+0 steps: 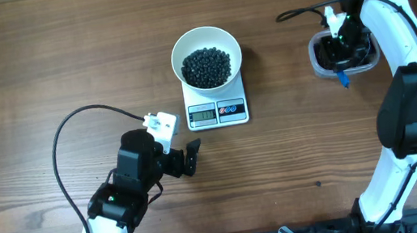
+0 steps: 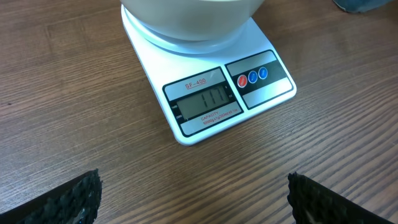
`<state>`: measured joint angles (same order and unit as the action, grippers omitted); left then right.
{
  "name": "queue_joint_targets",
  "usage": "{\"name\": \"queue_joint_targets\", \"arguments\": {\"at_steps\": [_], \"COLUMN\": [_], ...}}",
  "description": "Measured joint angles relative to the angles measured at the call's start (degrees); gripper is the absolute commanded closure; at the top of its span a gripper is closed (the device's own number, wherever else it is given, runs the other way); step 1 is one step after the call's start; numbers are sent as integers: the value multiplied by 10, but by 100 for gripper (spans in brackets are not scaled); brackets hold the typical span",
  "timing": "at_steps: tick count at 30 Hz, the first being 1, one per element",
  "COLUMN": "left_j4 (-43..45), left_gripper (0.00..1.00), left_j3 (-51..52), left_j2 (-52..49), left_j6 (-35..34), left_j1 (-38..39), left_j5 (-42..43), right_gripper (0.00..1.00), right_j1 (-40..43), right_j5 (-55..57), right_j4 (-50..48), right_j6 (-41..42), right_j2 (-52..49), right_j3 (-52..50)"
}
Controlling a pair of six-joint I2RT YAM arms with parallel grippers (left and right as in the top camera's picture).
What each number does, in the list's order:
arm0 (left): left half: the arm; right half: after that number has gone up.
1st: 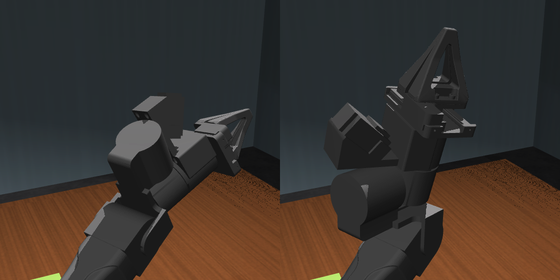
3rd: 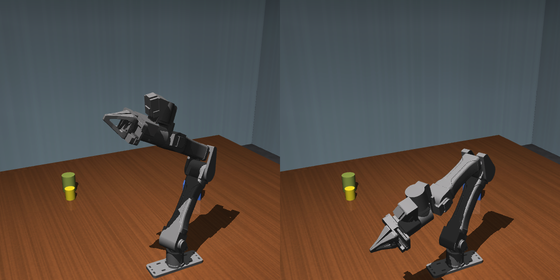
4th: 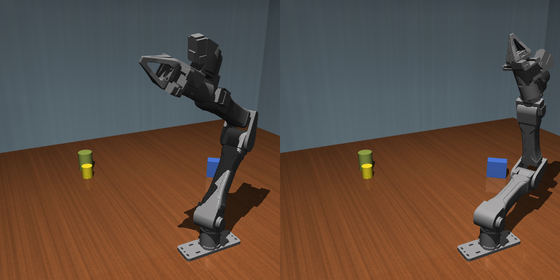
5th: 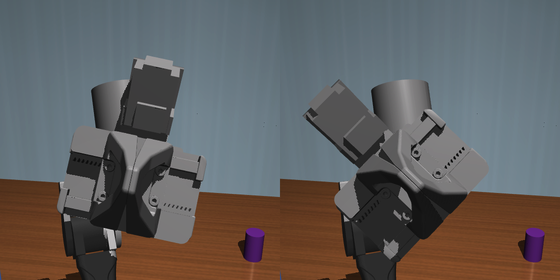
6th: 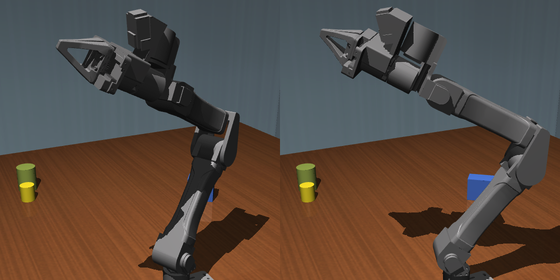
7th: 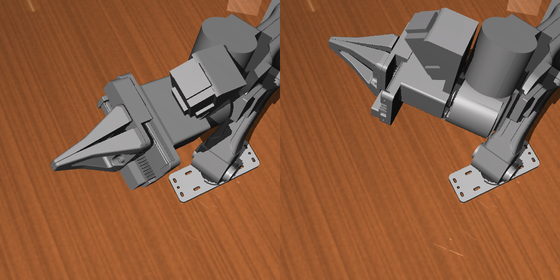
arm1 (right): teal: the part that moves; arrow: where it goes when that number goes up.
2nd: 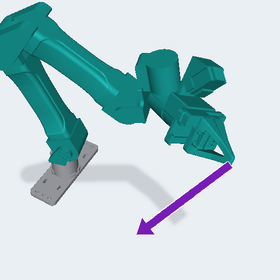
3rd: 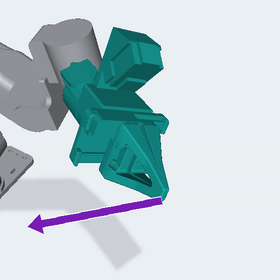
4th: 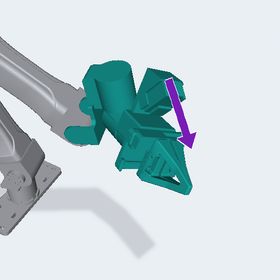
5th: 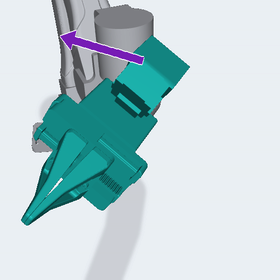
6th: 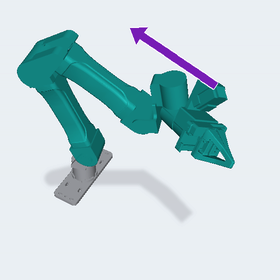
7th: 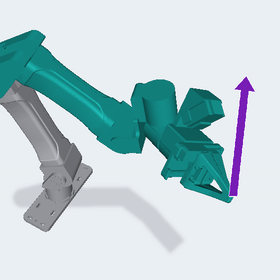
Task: Scoop item into bowl and weigh 150g on scale
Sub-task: 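Dip the pink scoop into the bean tub and fill it, then swing the scoop to the white bowl and tip beans in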
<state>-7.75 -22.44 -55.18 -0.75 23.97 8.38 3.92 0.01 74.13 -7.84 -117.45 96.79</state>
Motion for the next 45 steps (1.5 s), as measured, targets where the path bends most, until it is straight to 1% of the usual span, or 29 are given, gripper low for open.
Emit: {"name": "queue_joint_targets", "arguments": {"at_steps": [2, 8, 15, 23, 31, 32, 34, 37, 40, 42, 45], "left_j4": [0, 0, 0, 0, 0, 0, 0, 0, 0, 0, 0], "left_gripper": [0, 0, 0, 0, 0, 0, 0, 0, 0, 0, 0], "left_j3": [0, 0, 0, 0, 0, 0, 0, 0, 0, 0, 0], "left_j2": [0, 0, 0, 0, 0, 0, 0, 0, 0, 0, 0], "left_j6": [0, 0, 0, 0, 0, 0, 0, 0, 0, 0, 0], "left_j1": [0, 0, 0, 0, 0, 0, 0, 0, 0, 0, 0], "left_j5": [0, 0, 0, 0, 0, 0, 0, 0, 0, 0, 0], "right_gripper": [96, 96, 96, 96, 96, 96, 96, 96, 96, 96, 96], "right_j1": [0, -24, 6, 104, 190, 202, 216, 218, 216, 207, 152], "right_j5": [-21, -32, -81, -232, -311, -329, -358, -391, -448, -473, -503], "right_j4": [0, 2, 14, 25, 63, 76, 92, 111, 120, 120, 80], "right_j6": [0, -11, -15, -85, -167, -195, -219, -252, -283, -287, -256], "right_j2": [0, 0, 0, 0, -1, -1, -1, -1, -1, -1, -1], "right_j3": [0, 0, 0, 0, 0, 0, 0, 0, 0, 0, 0]}}
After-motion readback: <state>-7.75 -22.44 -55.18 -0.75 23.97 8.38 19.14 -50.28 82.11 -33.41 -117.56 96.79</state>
